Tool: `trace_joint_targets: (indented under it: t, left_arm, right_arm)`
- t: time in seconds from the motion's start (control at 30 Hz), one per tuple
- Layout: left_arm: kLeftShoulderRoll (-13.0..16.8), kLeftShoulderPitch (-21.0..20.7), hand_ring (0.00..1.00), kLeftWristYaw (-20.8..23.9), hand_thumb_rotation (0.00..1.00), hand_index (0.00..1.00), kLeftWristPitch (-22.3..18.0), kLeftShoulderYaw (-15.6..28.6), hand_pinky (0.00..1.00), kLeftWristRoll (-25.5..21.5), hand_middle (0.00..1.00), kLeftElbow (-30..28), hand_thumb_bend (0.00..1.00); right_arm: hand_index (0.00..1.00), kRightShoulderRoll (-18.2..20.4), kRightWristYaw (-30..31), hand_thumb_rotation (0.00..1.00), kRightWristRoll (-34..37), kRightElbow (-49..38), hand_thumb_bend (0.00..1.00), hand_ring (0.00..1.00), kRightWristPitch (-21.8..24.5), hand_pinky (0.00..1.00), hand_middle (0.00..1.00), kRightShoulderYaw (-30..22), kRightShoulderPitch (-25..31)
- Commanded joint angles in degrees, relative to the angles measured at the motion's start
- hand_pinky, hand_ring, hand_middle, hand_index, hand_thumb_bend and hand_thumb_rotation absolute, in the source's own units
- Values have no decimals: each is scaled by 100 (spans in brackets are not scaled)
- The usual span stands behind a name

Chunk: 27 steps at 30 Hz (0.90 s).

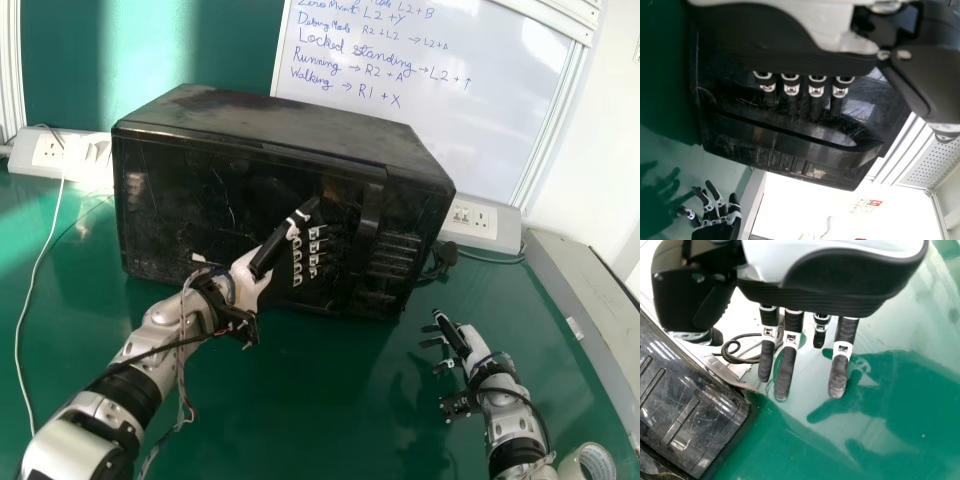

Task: Open the door of oven

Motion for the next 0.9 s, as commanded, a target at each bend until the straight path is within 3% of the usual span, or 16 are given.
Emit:
trace_joint_targets:
  t: [0.0, 0.47, 0.87]
  left_arm:
    - [-24, -102, 100, 67, 100, 99, -98, -26, 100, 101, 100, 152, 100]
    - [-139, -231, 100, 563, 100, 99, -472, -182, 100, 603, 100, 626, 100]
    - [-173, -366, 100, 744, 100, 97, -531, -221, 100, 851, 100, 870, 100]
  right_arm:
    - [65, 43, 61, 100, 10, 103, 60, 40, 53, 31, 51, -2, 123]
    - [64, 66, 24, 100, -47, 102, 61, 40, 28, 32, 50, 56, 134]
    - [64, 75, 0, 100, -82, 113, 61, 40, 44, 31, 49, 85, 123]
